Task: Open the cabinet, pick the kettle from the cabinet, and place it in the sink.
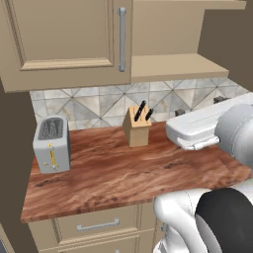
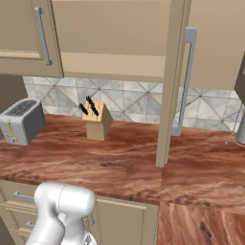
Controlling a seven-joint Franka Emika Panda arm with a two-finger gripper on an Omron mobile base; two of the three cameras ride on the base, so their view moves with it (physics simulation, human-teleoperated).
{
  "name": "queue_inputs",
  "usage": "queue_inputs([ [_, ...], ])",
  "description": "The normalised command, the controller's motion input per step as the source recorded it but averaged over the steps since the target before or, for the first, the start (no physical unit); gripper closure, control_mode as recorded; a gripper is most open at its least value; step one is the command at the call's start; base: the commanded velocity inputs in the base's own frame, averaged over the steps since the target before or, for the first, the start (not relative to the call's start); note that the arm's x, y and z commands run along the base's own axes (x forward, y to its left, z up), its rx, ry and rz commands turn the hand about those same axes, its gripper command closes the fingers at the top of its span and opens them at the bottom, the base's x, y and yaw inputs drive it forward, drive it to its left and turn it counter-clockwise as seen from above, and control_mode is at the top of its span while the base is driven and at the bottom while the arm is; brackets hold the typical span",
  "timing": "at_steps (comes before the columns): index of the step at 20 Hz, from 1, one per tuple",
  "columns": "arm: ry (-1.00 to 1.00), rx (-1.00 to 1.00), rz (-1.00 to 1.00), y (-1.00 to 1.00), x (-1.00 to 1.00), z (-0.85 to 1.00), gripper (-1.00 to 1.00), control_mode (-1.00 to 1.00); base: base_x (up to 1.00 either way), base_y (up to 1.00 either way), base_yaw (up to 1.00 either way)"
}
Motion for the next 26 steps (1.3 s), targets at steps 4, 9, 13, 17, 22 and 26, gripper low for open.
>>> queue_inputs([
  [4,-0.21,0.00,0.00,0.00,-0.02,0.34,-1.00,-1.00,0.00,0.00,0.00],
  [9,-0.11,0.01,0.01,0.00,0.12,0.03,-1.00,-1.00,0.00,0.00,0.00],
  [13,-0.09,0.04,0.01,0.00,0.21,0.00,-1.00,-1.00,0.00,0.00,0.00],
  [17,-0.04,0.12,0.04,0.00,0.13,0.00,-1.00,-1.00,0.00,0.00,0.00],
  [22,0.00,0.16,0.07,0.00,0.13,0.00,-1.00,-1.00,0.00,0.00,0.00],
  [26,-0.04,0.03,0.03,0.00,0.11,0.01,-1.00,-1.00,0.00,0.00,0.00],
])
